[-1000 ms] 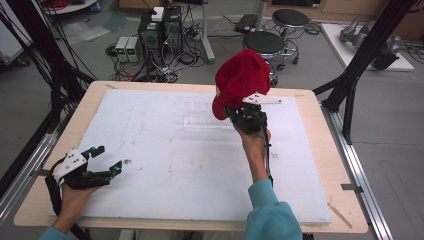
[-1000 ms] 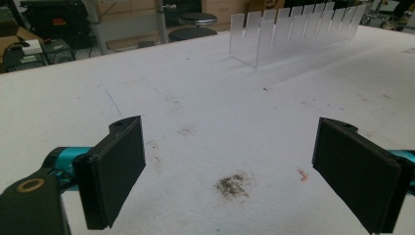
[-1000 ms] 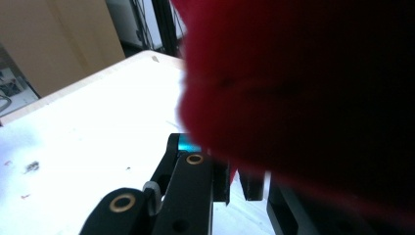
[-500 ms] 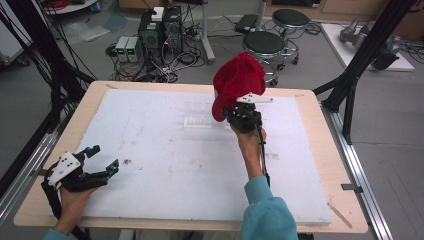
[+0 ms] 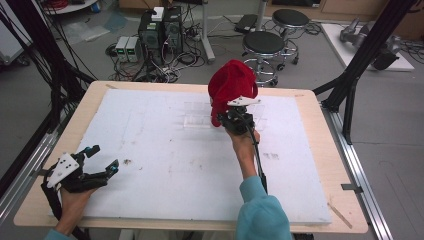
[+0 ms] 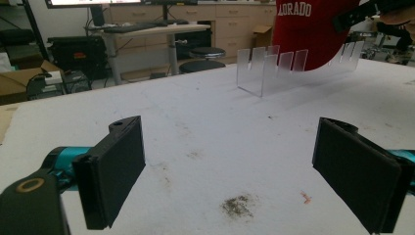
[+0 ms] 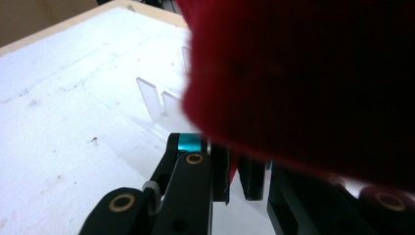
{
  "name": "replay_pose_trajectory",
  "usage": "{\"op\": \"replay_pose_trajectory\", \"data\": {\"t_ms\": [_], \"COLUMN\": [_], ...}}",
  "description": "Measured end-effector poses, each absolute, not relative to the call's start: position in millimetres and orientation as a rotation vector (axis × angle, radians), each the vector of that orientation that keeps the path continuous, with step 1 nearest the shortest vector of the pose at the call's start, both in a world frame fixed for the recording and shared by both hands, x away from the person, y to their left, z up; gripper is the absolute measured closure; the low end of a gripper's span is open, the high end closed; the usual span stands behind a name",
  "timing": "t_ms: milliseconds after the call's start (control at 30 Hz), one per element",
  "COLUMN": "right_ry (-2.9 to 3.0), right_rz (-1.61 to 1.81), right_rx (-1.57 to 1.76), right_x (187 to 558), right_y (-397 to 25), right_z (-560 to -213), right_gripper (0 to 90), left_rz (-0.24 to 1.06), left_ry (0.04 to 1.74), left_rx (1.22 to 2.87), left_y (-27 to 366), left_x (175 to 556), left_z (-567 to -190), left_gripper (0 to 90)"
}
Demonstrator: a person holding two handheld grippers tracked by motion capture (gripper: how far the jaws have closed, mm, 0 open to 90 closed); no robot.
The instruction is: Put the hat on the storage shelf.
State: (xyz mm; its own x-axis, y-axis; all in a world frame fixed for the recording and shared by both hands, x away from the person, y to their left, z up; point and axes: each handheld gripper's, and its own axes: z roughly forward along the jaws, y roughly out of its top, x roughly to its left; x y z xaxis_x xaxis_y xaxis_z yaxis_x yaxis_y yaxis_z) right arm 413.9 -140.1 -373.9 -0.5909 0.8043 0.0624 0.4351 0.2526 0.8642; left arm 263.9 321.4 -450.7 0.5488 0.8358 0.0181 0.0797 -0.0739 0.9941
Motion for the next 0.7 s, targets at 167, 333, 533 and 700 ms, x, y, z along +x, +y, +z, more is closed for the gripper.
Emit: {"op": "replay_pose_trajectory", "data": {"t_ms": [167,333,533,700], "right_ry": [2.134,2.12,2.123,2.063], "right_rz": [1.239,1.219,1.287,1.364], "right_rx": [1.118,1.092,1.18,1.126], "right_x": [409.8,400.7,371.0,332.5], "right_y": [-139.2,-142.9,-158.4,-175.7], "right_z": [-377.4,-376.6,-376.0,-367.1], "right_gripper": [78.1,52.0,22.7,19.2], "left_rz": [0.753,0.743,0.743,0.761], "left_ry": [0.819,0.828,0.836,0.827], "left_rx": [1.529,1.518,1.511,1.51], "left_y": [321.5,323.2,323.4,322.2], "left_x": [264.4,264.8,264.5,263.4], "left_z": [-451.0,-451.2,-451.3,-451.4], "left_gripper": [12.5,12.5,12.5,12.5]}}
